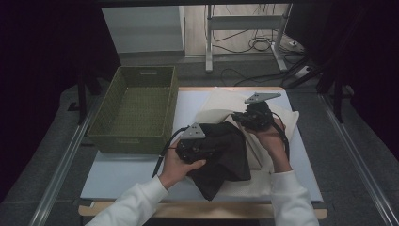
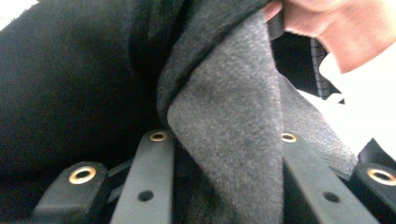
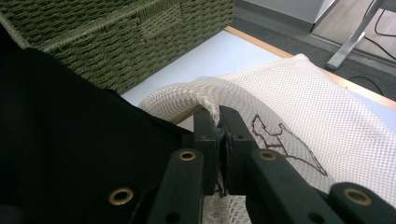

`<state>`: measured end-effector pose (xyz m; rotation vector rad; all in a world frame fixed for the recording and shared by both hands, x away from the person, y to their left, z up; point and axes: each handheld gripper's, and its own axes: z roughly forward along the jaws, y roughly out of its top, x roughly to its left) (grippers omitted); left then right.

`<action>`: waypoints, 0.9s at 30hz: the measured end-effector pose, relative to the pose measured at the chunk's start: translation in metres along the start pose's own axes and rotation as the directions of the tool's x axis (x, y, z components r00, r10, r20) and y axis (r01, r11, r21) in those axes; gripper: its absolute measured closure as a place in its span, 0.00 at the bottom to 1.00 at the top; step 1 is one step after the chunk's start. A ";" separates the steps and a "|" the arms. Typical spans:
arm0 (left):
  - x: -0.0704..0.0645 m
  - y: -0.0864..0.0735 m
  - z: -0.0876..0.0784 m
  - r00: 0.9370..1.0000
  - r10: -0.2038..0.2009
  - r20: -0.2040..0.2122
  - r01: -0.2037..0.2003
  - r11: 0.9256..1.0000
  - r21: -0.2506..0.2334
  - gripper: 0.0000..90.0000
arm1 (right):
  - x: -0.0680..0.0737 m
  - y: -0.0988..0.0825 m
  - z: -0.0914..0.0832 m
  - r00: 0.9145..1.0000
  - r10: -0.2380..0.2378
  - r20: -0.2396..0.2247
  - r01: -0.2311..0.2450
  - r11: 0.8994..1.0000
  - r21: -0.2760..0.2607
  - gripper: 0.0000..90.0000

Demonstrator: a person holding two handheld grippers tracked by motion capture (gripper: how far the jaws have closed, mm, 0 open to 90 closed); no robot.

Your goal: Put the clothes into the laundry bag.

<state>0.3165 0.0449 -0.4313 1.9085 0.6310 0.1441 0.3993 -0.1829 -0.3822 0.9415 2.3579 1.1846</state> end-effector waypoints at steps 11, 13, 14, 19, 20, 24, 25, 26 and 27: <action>-0.007 0.002 0.027 0.995 0.067 -0.069 -0.064 0.997 0.047 0.79 | 0.006 0.003 -0.004 1.000 -0.021 -0.006 0.021 1.000 -0.003 0.96; -0.006 0.003 0.032 0.994 0.073 -0.086 -0.068 0.996 0.054 0.79 | 0.007 0.004 -0.004 1.000 -0.027 -0.009 0.027 1.000 0.001 0.96; -0.005 0.004 0.034 0.994 0.067 -0.091 -0.062 0.997 0.055 0.79 | 0.007 0.004 -0.004 1.000 -0.030 -0.009 0.030 1.000 0.004 0.96; 0.000 0.005 0.043 0.993 0.056 -0.106 -0.049 0.996 0.068 0.79 | 0.007 0.003 -0.003 0.999 -0.030 -0.012 0.030 0.999 0.011 0.96; 0.000 0.005 0.047 0.991 0.055 -0.124 -0.046 0.996 0.071 0.79 | 0.008 0.003 -0.002 0.999 -0.034 -0.013 0.034 0.999 0.017 0.96; 0.003 0.004 0.053 0.989 0.046 -0.142 -0.035 0.996 0.082 0.79 | 0.010 0.004 -0.003 0.999 -0.041 -0.015 0.042 0.999 0.023 0.96; 0.003 0.004 0.053 0.989 0.046 -0.142 -0.035 0.996 0.082 0.79 | 0.010 0.004 -0.003 0.999 -0.041 -0.015 0.042 0.999 0.023 0.96; 0.004 0.004 0.054 0.988 0.049 -0.145 -0.036 0.996 0.086 0.79 | 0.010 0.004 -0.003 0.999 -0.043 -0.016 0.044 0.999 0.024 0.96; 0.004 0.004 0.055 0.988 0.049 -0.147 -0.036 0.995 0.089 0.79 | 0.011 0.004 -0.003 0.999 -0.046 -0.016 0.047 0.999 0.024 0.96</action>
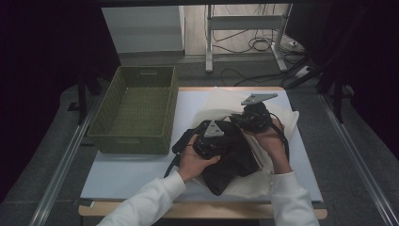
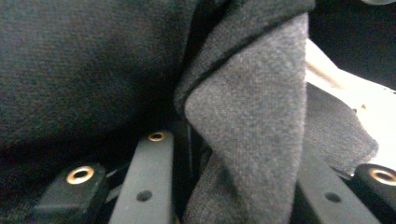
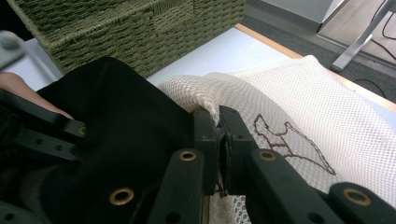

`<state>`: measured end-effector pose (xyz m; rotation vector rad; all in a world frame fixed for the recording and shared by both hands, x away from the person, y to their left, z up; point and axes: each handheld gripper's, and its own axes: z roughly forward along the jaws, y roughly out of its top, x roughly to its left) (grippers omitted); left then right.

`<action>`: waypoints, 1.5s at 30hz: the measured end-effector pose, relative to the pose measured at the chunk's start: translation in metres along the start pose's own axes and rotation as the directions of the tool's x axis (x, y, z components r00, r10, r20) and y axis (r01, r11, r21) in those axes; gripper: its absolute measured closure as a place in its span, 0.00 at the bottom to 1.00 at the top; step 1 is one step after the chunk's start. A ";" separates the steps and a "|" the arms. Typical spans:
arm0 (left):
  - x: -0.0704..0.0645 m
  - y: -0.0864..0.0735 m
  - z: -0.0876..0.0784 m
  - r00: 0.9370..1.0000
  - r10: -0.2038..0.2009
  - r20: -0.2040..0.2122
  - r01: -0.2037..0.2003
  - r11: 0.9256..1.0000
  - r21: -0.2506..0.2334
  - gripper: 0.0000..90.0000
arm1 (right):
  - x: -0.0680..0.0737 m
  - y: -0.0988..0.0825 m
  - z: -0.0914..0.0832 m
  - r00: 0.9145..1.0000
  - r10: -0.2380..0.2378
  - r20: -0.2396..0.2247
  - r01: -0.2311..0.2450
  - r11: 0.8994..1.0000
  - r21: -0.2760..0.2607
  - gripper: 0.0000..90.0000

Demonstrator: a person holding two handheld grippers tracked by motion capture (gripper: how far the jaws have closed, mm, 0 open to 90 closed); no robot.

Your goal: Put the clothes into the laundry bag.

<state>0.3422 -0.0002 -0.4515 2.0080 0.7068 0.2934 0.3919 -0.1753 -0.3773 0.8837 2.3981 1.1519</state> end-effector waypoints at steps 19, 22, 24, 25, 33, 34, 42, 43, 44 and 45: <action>-0.015 0.000 0.020 0.999 0.026 -0.031 -0.026 1.000 -0.008 0.63 | -0.005 -0.001 -0.005 1.000 0.025 0.000 -0.025 0.999 -0.024 0.96; -0.021 -0.005 0.005 0.999 0.015 -0.052 -0.018 0.998 -0.063 0.45 | -0.006 -0.002 -0.004 1.000 0.026 -0.001 -0.026 0.999 -0.023 0.96; -0.024 -0.006 -0.008 0.998 0.017 -0.065 -0.022 0.997 -0.080 0.40 | -0.006 -0.002 -0.004 1.000 0.027 0.001 -0.027 0.999 -0.023 0.96; -0.024 -0.006 -0.008 0.998 0.017 -0.065 -0.022 0.997 -0.080 0.37 | -0.006 -0.002 -0.004 1.000 0.027 0.001 -0.026 0.999 -0.022 0.96; -0.013 -0.014 -0.094 0.995 -0.030 -0.092 0.012 0.981 -0.194 0.34 | -0.009 -0.003 -0.003 0.999 0.039 0.000 -0.039 0.999 -0.023 0.96; -0.010 -0.016 -0.099 0.994 -0.043 -0.096 0.024 0.981 -0.195 0.33 | -0.009 -0.003 -0.003 0.999 0.039 0.001 -0.039 0.999 -0.023 0.96; 0.022 -0.042 -0.117 0.981 -0.103 -0.164 0.081 0.987 -0.138 0.29 | -0.008 -0.004 -0.002 0.999 0.037 0.002 -0.037 0.999 -0.020 0.96; 0.024 -0.044 -0.116 0.979 -0.106 -0.175 0.083 0.988 -0.129 0.29 | -0.008 -0.004 -0.002 0.999 0.039 0.002 -0.039 0.999 -0.020 0.96; 0.027 -0.047 -0.111 0.978 -0.105 -0.179 0.085 0.990 -0.114 0.29 | -0.008 -0.004 -0.001 0.999 0.034 0.002 -0.034 0.999 -0.018 0.96; 0.027 -0.047 -0.107 0.979 -0.105 -0.176 0.087 0.991 -0.106 0.29 | -0.008 -0.004 -0.001 0.999 0.038 0.003 -0.038 0.999 -0.018 0.96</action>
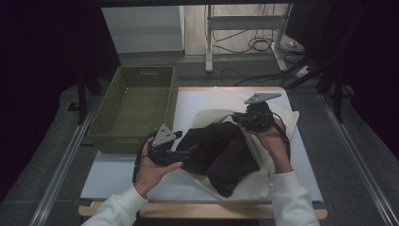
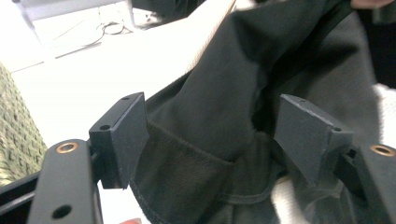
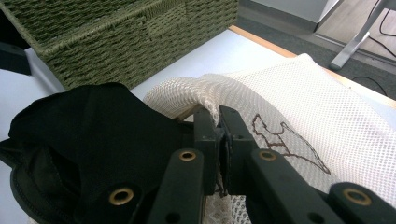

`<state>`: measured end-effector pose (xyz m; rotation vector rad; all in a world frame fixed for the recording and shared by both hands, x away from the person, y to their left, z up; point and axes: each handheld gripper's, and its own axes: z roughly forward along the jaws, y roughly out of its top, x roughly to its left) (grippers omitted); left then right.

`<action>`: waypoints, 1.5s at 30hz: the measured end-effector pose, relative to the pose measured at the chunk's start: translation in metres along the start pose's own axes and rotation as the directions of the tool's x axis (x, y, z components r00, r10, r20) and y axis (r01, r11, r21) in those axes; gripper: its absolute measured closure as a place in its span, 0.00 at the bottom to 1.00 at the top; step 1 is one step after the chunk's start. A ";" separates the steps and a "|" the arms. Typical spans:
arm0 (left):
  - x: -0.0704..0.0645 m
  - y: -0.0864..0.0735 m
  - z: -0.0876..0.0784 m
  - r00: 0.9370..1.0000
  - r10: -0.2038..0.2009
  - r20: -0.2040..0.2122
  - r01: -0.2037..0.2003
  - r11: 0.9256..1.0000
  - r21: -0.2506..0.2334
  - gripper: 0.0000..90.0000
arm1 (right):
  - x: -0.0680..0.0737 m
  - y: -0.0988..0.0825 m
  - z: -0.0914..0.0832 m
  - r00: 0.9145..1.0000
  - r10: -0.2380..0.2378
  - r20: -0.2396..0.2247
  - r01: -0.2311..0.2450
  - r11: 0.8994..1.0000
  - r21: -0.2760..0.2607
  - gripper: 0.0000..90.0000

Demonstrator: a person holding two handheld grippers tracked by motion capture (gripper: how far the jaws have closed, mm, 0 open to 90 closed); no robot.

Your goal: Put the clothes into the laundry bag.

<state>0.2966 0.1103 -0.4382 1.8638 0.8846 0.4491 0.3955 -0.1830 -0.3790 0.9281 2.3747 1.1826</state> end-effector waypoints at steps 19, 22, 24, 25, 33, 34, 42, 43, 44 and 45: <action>-0.009 -0.006 0.062 0.996 0.094 -0.002 -0.092 0.977 0.191 0.56 | 0.001 0.000 -0.001 1.000 -0.014 0.001 0.014 1.000 0.004 0.96; -0.008 -0.004 0.061 0.996 0.081 0.039 -0.087 0.976 0.198 0.75 | 0.001 0.000 -0.002 1.000 -0.016 0.005 0.016 1.000 -0.001 0.96; -0.013 -0.004 0.061 0.995 0.070 0.077 -0.084 0.976 0.201 0.77 | 0.001 0.000 -0.002 1.000 -0.016 0.006 0.016 1.000 -0.005 0.96; -0.013 -0.004 0.061 0.995 0.070 0.077 -0.084 0.976 0.201 0.77 | 0.001 0.000 -0.002 1.000 -0.016 0.006 0.016 1.000 -0.005 0.96; -0.040 0.003 0.079 0.985 0.149 0.089 -0.165 0.965 0.206 0.77 | 0.005 0.002 -0.003 1.000 -0.027 0.008 0.027 1.000 0.000 0.96; -0.039 0.004 0.082 0.985 0.144 0.095 -0.161 0.965 0.208 0.77 | 0.005 0.002 -0.003 1.000 -0.027 0.007 0.027 1.000 0.000 0.96; -0.030 0.006 0.086 0.990 0.093 0.110 -0.114 0.971 0.211 0.78 | 0.005 0.002 -0.003 1.000 -0.028 0.002 0.028 1.000 -0.002 0.96; -0.030 0.006 0.086 0.990 0.093 0.110 -0.115 0.971 0.210 0.78 | 0.005 0.002 -0.003 1.000 -0.028 0.002 0.028 1.000 -0.002 0.96; -0.030 0.006 0.086 0.989 0.093 0.111 -0.115 0.971 0.210 0.78 | 0.005 0.002 -0.003 1.000 -0.029 0.003 0.029 1.000 -0.002 0.96; -0.030 0.006 0.086 0.990 0.091 0.110 -0.113 0.971 0.209 0.78 | 0.005 0.002 -0.004 1.000 -0.029 0.003 0.029 1.000 -0.001 0.96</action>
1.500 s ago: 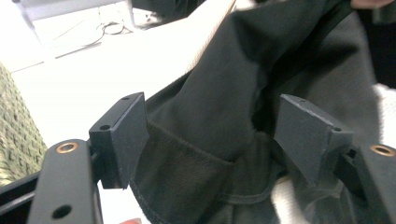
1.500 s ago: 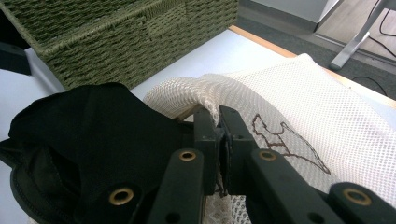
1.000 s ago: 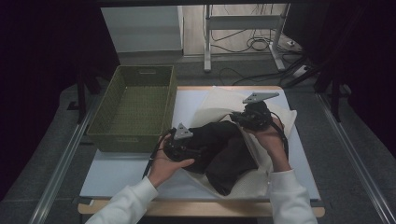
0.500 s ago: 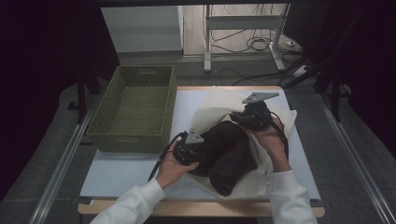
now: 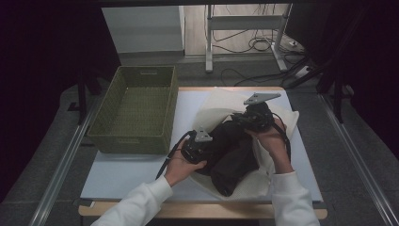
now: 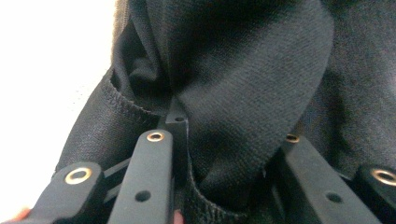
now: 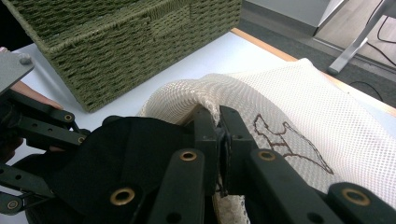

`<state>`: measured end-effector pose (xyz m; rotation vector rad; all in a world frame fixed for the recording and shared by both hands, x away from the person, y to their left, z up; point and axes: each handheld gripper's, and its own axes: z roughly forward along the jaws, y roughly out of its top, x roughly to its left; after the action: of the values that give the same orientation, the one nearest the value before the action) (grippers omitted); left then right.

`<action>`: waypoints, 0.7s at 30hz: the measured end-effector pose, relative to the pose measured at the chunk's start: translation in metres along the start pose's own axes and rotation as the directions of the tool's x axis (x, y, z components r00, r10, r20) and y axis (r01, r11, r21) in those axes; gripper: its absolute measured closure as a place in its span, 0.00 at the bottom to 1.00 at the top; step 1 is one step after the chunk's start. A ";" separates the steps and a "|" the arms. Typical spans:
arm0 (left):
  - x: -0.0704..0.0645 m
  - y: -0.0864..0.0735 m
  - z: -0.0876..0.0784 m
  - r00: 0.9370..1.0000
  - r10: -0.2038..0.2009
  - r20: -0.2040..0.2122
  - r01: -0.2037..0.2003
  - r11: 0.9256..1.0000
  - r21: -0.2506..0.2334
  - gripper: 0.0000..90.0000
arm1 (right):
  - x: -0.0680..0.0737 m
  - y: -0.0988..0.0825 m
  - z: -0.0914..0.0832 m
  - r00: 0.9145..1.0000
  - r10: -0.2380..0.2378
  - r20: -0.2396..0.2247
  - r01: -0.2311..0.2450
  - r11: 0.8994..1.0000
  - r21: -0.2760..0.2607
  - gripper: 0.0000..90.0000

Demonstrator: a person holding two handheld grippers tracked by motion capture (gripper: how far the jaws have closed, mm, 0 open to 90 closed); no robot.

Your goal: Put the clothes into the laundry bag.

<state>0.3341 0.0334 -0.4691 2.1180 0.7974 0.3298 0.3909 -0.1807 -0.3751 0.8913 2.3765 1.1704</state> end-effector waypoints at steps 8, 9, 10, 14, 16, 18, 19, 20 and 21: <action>-0.009 0.000 0.005 1.000 -0.001 0.012 0.001 1.000 -0.010 0.78 | 0.001 0.001 0.000 1.000 -0.007 0.005 0.007 1.000 -0.001 0.96; -0.009 0.000 0.005 1.000 -0.001 0.012 0.001 1.000 -0.010 0.78 | 0.001 0.001 0.000 1.000 -0.007 0.005 0.007 1.000 -0.001 0.96; -0.012 0.001 0.006 1.000 0.005 0.012 -0.005 1.000 -0.009 0.78 | 0.002 0.001 0.000 1.000 -0.007 0.007 0.007 1.000 -0.003 0.96; -0.023 0.002 0.011 0.999 0.042 0.011 -0.042 0.999 0.000 0.78 | 0.004 0.002 -0.001 1.000 -0.009 0.009 0.009 1.000 -0.010 0.96; -0.027 0.003 0.013 0.998 0.061 0.001 -0.061 0.998 0.003 0.79 | 0.005 0.003 -0.002 1.000 -0.014 0.008 0.014 1.000 -0.011 0.97; -0.028 0.005 0.015 0.998 0.063 -0.018 -0.063 0.998 0.007 0.79 | 0.006 0.003 -0.002 1.000 -0.013 0.005 0.013 1.000 -0.015 0.96; -0.026 0.008 0.017 0.998 0.063 -0.030 -0.063 0.998 0.007 0.79 | 0.006 0.003 -0.003 1.000 -0.012 0.004 0.012 1.000 -0.016 0.96; -0.026 0.008 0.017 0.998 0.063 -0.030 -0.063 0.998 0.007 0.78 | 0.006 0.003 -0.003 1.000 -0.012 0.004 0.012 1.000 -0.016 0.97; -0.025 0.009 0.019 0.997 0.071 -0.041 -0.071 0.997 0.012 0.78 | 0.006 0.003 -0.003 1.000 -0.012 0.004 0.012 1.000 -0.016 0.97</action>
<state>0.3285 0.0016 -0.4728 2.1593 0.7505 0.4089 0.3860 -0.1767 -0.3707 0.8722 2.3630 1.1808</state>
